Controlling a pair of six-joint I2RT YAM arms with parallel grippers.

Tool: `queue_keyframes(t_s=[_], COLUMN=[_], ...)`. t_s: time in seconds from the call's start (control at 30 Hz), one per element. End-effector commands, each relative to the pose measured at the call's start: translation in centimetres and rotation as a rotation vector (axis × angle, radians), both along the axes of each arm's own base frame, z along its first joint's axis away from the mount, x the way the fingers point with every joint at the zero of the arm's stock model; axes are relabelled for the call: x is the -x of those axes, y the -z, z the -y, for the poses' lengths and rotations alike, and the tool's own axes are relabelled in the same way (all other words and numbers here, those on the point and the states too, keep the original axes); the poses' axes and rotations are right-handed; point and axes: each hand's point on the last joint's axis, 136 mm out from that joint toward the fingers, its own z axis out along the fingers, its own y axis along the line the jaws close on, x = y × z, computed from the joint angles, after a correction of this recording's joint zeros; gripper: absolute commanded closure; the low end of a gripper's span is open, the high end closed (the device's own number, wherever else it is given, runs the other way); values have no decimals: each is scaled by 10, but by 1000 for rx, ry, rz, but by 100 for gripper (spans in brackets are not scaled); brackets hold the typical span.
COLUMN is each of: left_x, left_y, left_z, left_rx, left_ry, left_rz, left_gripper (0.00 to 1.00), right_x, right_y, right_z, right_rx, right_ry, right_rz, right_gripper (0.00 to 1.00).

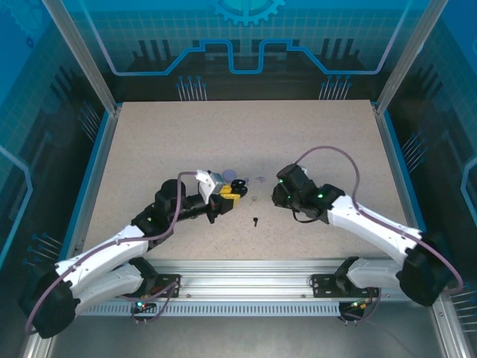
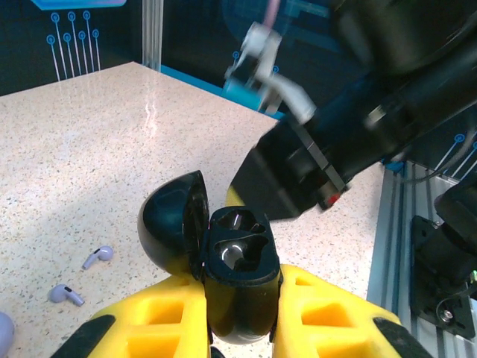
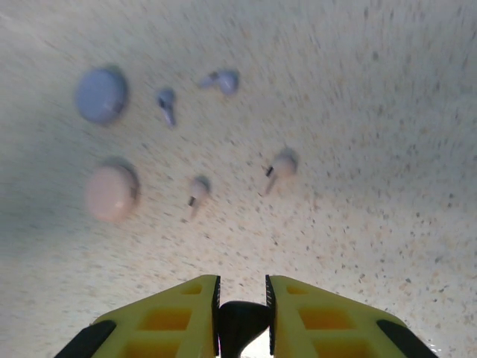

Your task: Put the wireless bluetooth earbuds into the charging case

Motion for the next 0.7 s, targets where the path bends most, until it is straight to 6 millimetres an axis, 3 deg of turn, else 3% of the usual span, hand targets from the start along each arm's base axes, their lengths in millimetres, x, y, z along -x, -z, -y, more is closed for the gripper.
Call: queue_keyframes(t_s=[0.0, 0.13, 0.33, 0.43, 0.67], left_x=[-8, -14, -18, -18, -18], left_y=[-9, -3, 5, 5, 3], left_z=[7, 19, 42, 51, 60], left_rx=[48, 44, 32, 36, 40], left_ry=[-24, -11, 32, 48, 68], left_rz=[38, 37, 22, 25, 34], left_gripper=[95, 95, 95, 95, 95], right_x=[-10, -8, -2, 0, 1], right_y=[-45, -86, -125, -132, -123], right_z=[6, 6, -4, -12, -29], right_rx=[-33, -98, -211, -235, -237], right_ry=[-9, -41, -99, -123, -144], right_rz=[162, 281, 396, 419, 404], right_gripper=[77, 77, 78, 78, 78])
